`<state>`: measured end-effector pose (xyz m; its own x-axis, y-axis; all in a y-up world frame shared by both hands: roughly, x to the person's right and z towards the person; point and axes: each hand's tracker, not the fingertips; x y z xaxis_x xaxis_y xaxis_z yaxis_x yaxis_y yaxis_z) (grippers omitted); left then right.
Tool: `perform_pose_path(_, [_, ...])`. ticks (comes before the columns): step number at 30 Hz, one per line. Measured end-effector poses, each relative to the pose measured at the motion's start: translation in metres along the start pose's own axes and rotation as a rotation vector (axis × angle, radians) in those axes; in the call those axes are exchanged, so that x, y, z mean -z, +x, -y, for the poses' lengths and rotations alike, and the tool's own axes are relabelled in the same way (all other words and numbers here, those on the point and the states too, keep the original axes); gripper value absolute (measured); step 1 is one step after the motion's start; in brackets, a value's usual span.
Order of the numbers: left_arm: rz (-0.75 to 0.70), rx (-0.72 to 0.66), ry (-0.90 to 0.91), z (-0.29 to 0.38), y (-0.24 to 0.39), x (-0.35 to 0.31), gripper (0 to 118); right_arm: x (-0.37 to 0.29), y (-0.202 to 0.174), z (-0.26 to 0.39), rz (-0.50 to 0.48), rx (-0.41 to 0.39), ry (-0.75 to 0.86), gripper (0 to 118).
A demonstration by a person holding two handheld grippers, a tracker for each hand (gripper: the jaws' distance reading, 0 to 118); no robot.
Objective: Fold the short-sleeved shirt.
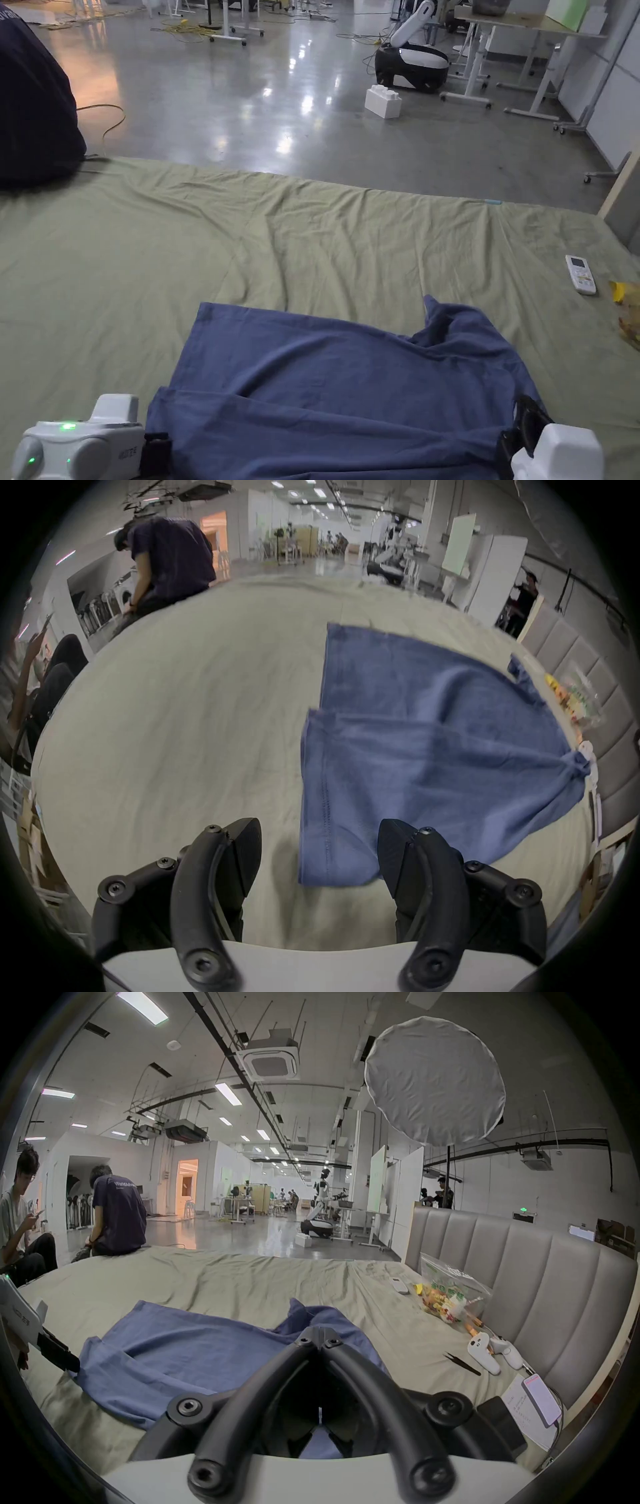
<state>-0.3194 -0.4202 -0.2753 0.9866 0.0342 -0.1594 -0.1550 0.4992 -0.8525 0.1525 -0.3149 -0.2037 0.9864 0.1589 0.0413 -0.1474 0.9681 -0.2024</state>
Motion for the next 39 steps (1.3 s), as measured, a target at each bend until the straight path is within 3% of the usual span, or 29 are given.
perform_pose_path(2, [-0.074, 0.064, -0.059, 0.004, 0.003, 0.019, 70, -0.002, 0.007, 0.004, 0.009, 0.010, -0.021, 0])
perform_pose_path(4, [-0.053, 0.060, -0.018, 0.004, 0.004, 0.018, 66, -0.004, 0.015, 0.006, 0.021, -0.007, -0.037, 0])
perform_pose_path(7, [-0.015, 0.080, 0.008, 0.002, 0.008, 0.018, 10, -0.009, 0.028, 0.012, 0.047, -0.022, -0.055, 0])
perform_pose_path(12, [-0.025, 0.201, 0.010, 0.022, 0.044, -0.020, 7, -0.005, 0.058, 0.027, 0.095, -0.021, -0.166, 1])
perform_pose_path(15, [-0.013, 0.194, 0.007, 0.016, 0.043, -0.036, 8, 0.008, 0.085, 0.042, 0.096, 0.042, -0.326, 2])
perform_pose_path(16, [-0.021, 0.208, 0.018, 0.018, 0.044, -0.041, 7, 0.015, 0.094, 0.048, 0.082, 0.080, -0.399, 7])
perform_pose_path(18, [-0.026, 0.220, 0.019, 0.015, 0.038, -0.041, 7, 0.030, 0.109, 0.059, 0.067, 0.116, -0.539, 39])
perform_pose_path(20, [-0.014, 0.196, 0.028, 0.017, 0.035, -0.048, 7, 0.041, 0.114, 0.058, 0.013, 0.126, -0.639, 59])
perform_pose_path(23, [-0.021, 0.187, 0.031, 0.016, 0.032, -0.047, 7, 0.059, 0.108, 0.062, 0.002, 0.060, -0.707, 65])
perform_pose_path(26, [-0.043, 0.224, 0.029, 0.015, 0.030, -0.044, 7, 0.077, 0.097, 0.060, -0.029, 0.049, -0.705, 91])
perform_pose_path(28, [-0.042, 0.220, 0.029, 0.015, 0.030, -0.046, 7, 0.088, 0.088, 0.055, -0.039, 0.041, -0.716, 100])
perform_pose_path(34, [-0.035, 0.177, 0.026, 0.013, 0.031, -0.041, 7, 0.135, 0.085, 0.077, -0.047, -0.014, -0.862, 96])
perform_pose_path(36, [-0.032, 0.170, 0.024, 0.014, 0.030, -0.041, 7, 0.139, 0.086, 0.091, -0.065, -0.025, -0.936, 80])
perform_pose_path(38, [-0.027, 0.168, 0.026, 0.016, 0.028, -0.039, 7, 0.132, 0.087, 0.096, -0.107, 0.043, -0.896, 72])
perform_pose_path(39, [-0.025, 0.161, 0.027, 0.016, 0.027, -0.039, 7, 0.134, 0.089, 0.101, -0.067, 0.056, -0.889, 68])
